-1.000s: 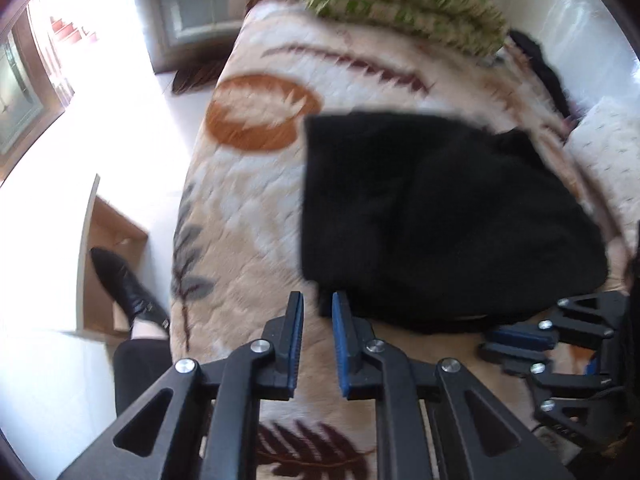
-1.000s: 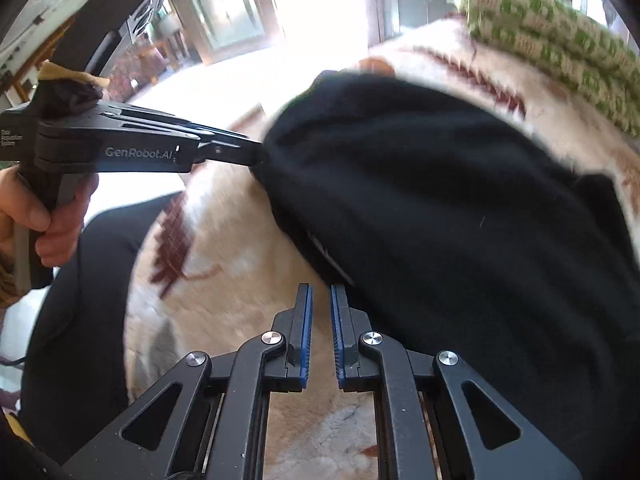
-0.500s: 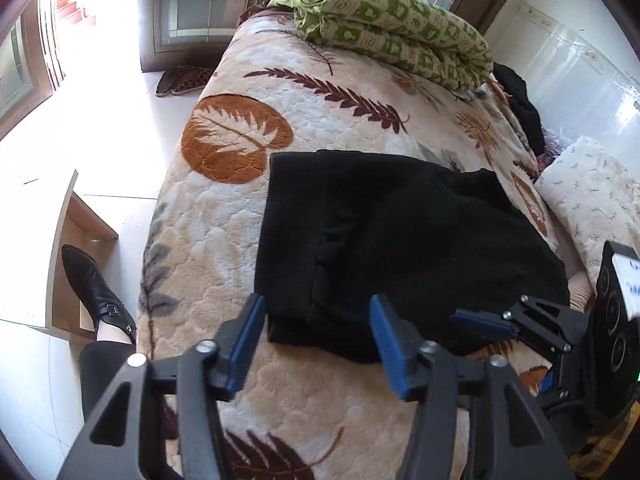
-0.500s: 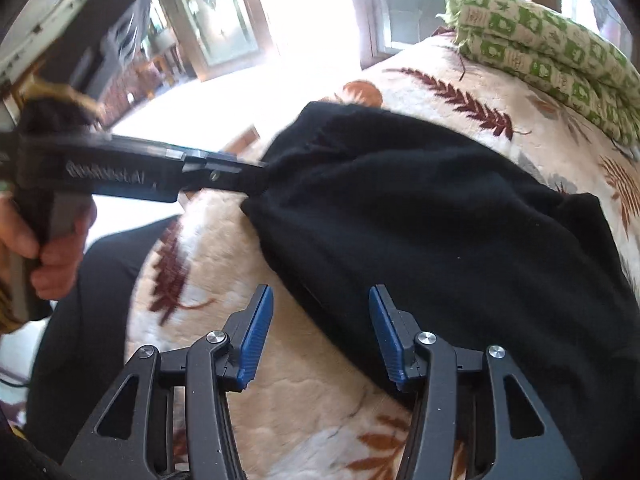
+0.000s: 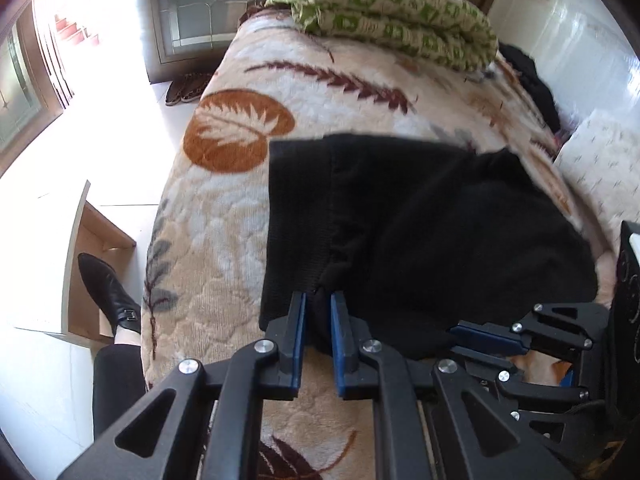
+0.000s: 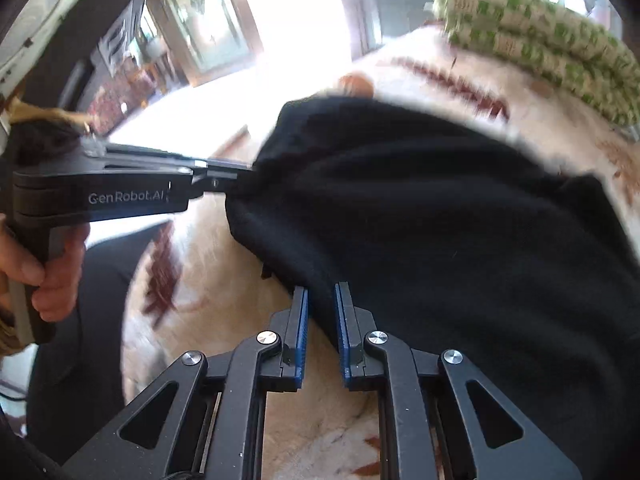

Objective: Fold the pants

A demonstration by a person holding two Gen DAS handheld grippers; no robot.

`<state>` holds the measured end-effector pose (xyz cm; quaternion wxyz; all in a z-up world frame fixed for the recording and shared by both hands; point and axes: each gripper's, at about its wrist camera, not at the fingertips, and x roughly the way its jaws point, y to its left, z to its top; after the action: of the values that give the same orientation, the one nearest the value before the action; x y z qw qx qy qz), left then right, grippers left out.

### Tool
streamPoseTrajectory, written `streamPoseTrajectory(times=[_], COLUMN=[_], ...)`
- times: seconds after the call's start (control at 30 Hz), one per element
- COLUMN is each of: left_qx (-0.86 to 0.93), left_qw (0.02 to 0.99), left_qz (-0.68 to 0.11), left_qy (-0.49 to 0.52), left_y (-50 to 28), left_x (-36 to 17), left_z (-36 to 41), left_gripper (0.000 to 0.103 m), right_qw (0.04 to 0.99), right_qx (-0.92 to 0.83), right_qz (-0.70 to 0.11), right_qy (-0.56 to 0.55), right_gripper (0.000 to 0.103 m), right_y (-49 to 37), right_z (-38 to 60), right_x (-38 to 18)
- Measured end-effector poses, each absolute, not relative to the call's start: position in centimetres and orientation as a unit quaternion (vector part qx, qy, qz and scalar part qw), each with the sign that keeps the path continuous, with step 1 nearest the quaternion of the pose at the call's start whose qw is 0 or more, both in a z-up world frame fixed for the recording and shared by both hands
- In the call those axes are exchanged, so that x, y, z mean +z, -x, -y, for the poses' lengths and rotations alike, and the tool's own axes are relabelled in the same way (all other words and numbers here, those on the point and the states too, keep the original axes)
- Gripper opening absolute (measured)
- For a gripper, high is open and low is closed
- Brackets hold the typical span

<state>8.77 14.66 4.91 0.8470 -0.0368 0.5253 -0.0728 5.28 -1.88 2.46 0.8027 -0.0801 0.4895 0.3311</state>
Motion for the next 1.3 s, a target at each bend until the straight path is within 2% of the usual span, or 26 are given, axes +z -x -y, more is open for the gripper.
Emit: streamPoseTrajectory(times=[0.07, 0.1, 0.13, 0.17, 0.3, 0.47, 0.6, 0.67, 0.73, 0.77, 0.8, 0.9, 1.0, 1.03, 1.1, 1.27, 1.3], left_qx=[-0.066, -0.065, -0.065, -0.064, -0.071, -0.098, -0.100, -0.067, -0.032, -0.035, -0.036, -0.049, -0.045, -0.046, -0.054, -0.038, -0.033], left_qw=[0.856, 0.858, 0.859, 0.860, 0.880, 0.886, 0.874, 0.867, 0.858, 0.858, 0.856, 0.848, 0.873, 0.880, 0.890, 0.879, 0.874], left_qz=[-0.512, -0.509, -0.508, -0.506, -0.469, -0.453, -0.476, -0.495, -0.512, -0.512, -0.513, -0.515, -0.482, -0.472, -0.453, -0.475, -0.485], left_qy=[0.007, -0.004, -0.010, -0.014, 0.006, 0.008, 0.003, -0.001, -0.005, 0.017, 0.044, 0.114, 0.059, 0.040, 0.007, -0.029, -0.022], left_y=[-8.5, -8.4, -8.3, -8.1, -7.4, -9.4, -12.5, -13.8, -14.2, -14.1, -14.0, -13.7, -13.3, -13.3, -13.6, -16.5, -17.0], left_x=[4.9, 5.2, 5.6, 6.0, 8.7, 10.3, 8.2, 6.3, 4.4, 3.9, 3.7, 3.9, 6.0, 6.7, 8.0, 7.0, 6.3], left_z=[-14.0, -13.7, -13.6, -13.6, -14.3, -12.5, -10.6, -11.1, -12.5, -13.7, -14.7, -16.5, -14.5, -13.7, -12.2, -11.4, -11.9], left_gripper=[0.018, 0.019, 0.021, 0.026, 0.045, 0.047, 0.047, 0.047, 0.055, 0.067, 0.069, 0.067, 0.065, 0.065, 0.065, 0.065, 0.065], right_qw=[0.810, 0.809, 0.807, 0.801, 0.810, 0.838, 0.838, 0.826, 0.818, 0.813, 0.812, 0.836, 0.852, 0.853, 0.852, 0.842, 0.840], right_qx=[0.333, 0.335, 0.339, 0.345, 0.345, 0.289, 0.242, 0.223, 0.244, 0.249, 0.246, 0.243, 0.213, 0.209, 0.203, 0.213, 0.210], right_qz=[-0.475, -0.475, -0.478, -0.484, -0.472, -0.463, -0.486, -0.516, -0.520, -0.524, -0.526, -0.487, -0.475, -0.476, -0.482, -0.495, -0.497], right_qy=[0.090, 0.087, 0.079, 0.068, 0.034, -0.007, -0.050, -0.038, -0.040, -0.045, -0.052, -0.073, -0.058, -0.051, -0.036, 0.027, 0.049], right_gripper=[0.015, 0.018, 0.027, 0.030, 0.031, 0.036, 0.037, 0.037, 0.036, 0.036, 0.037, 0.037, 0.040, 0.047, 0.053, 0.052, 0.046], right_y=[-4.8, -4.8, -4.7, -4.7, -4.3, -5.9, -7.8, -8.3, -8.4, -8.6, -8.9, -11.0, -14.3, -15.5, -17.1, -19.5, -19.8], right_z=[1.6, 1.7, 1.9, 2.2, 4.2, 8.1, 11.2, 12.2, 13.2, 13.7, 14.1, 15.9, 16.8, 16.8, 16.5, 14.5, 14.1], right_x=[2.2, 2.3, 2.6, 3.1, 5.0, 6.0, 4.1, 2.1, 1.6, 2.1, 2.6, 5.0, 6.2, 6.2, 6.0, 4.5, 4.1])
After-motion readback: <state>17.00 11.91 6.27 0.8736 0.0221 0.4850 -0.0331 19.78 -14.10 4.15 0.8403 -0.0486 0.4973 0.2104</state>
